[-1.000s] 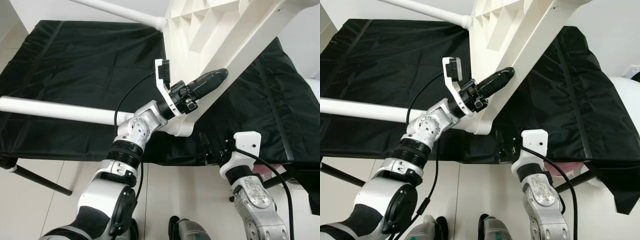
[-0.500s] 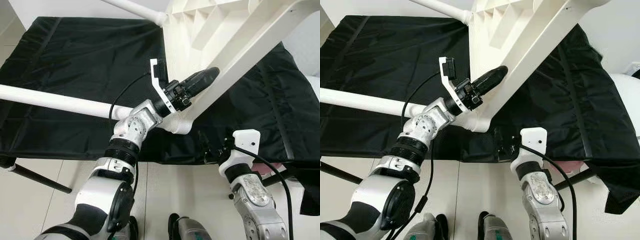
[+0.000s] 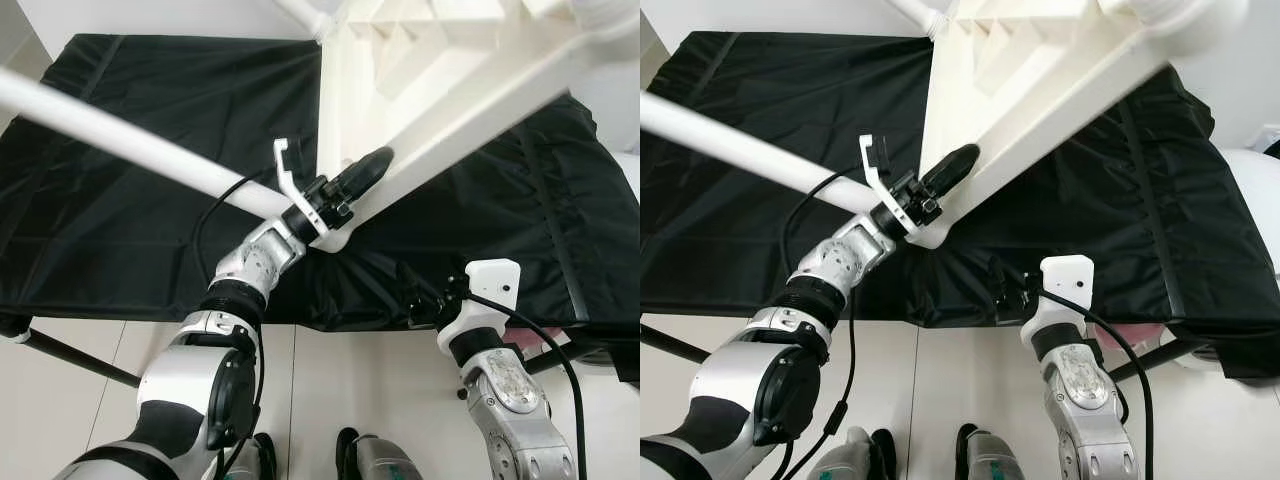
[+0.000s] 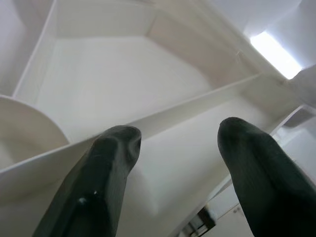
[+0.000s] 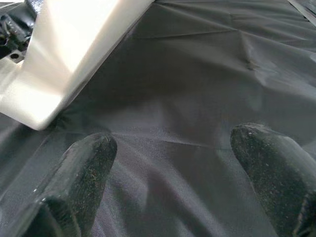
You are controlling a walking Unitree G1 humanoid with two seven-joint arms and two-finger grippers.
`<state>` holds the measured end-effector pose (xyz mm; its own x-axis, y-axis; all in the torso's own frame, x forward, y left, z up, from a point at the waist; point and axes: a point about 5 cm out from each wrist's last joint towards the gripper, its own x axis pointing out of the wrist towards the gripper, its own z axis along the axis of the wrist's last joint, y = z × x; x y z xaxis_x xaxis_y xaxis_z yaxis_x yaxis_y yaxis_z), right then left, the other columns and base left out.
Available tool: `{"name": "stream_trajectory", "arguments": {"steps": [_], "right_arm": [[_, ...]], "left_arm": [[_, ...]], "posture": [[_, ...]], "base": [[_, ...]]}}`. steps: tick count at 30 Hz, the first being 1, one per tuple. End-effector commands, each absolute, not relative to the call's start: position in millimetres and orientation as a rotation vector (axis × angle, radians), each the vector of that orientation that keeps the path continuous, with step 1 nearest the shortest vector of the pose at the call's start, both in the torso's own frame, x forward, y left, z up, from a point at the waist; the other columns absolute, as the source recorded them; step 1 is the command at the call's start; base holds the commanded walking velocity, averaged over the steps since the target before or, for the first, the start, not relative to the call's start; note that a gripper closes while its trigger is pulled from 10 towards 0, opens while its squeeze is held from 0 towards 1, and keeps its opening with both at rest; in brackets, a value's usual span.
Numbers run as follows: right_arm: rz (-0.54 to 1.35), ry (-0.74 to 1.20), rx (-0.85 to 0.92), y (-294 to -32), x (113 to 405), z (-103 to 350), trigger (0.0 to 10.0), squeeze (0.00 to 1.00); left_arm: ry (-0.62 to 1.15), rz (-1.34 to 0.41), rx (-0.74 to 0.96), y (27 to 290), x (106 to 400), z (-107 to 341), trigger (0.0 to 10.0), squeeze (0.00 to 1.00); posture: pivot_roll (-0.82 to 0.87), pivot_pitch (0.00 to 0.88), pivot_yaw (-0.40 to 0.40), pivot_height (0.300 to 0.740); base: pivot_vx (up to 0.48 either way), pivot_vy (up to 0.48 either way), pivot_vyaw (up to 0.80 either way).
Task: Building children table
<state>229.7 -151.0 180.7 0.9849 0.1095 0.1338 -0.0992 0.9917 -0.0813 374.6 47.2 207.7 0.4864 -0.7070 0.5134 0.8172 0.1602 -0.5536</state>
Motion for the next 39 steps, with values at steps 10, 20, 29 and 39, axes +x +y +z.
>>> {"name": "stream_trajectory", "arguments": {"steps": [10,20,29,39], "right_arm": [[0.112,-0.137,-0.072,-150.9,228.8,180.6,10.0,0.0],[0.103,-0.137,-0.073,-151.7,227.4,180.3,10.0,0.0],[0.257,-0.075,-0.081,-142.2,215.3,168.8,10.0,0.0],[0.364,-0.12,-0.273,-145.4,206.2,175.4,10.0,0.0]], "left_arm": [[0.214,-0.421,-0.862,72.9,390.9,151.0,10.0,0.0],[0.189,-0.515,-0.686,60.2,388.8,153.1,10.0,0.0],[-0.186,-0.973,0.083,24.9,357.2,200.2,10.0,0.6],[-0.342,-1.15,0.301,27.5,332.4,232.6,10.0,0.0]], "posture": [[-0.17,0.193,0.024,0.74],[-0.17,0.195,0.031,0.74],[-0.16,0.197,0.028,0.74],[-0.14,0.178,0.029,0.74]], "base": [[0.0,0.0,0.0],[0.0,0.0,0.0],[0.0,0.0,0.0],[0.0,0.0,0.0]]}}
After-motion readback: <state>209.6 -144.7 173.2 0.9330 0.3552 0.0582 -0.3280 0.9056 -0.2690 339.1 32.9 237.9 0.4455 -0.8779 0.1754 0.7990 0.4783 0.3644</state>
